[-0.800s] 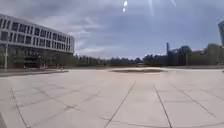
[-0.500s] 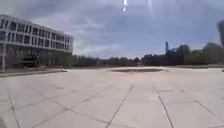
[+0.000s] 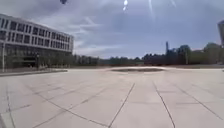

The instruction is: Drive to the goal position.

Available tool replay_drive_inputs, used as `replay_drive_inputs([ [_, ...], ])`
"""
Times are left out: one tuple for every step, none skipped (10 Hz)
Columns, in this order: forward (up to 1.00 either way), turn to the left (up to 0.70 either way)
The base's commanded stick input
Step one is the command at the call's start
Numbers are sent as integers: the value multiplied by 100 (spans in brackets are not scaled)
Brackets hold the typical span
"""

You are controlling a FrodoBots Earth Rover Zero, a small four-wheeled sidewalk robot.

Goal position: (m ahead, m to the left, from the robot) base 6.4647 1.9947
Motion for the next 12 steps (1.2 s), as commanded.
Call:
replay_drive_inputs([
  [50, 0],
  [50, 0],
  [50, 0],
  [50, 0],
  [50, 0],
  [50, 0],
  [50, 0],
  [50, 0],
  [50, 0],
  [50, 0],
  [50, 0],
  [50, 0],
])
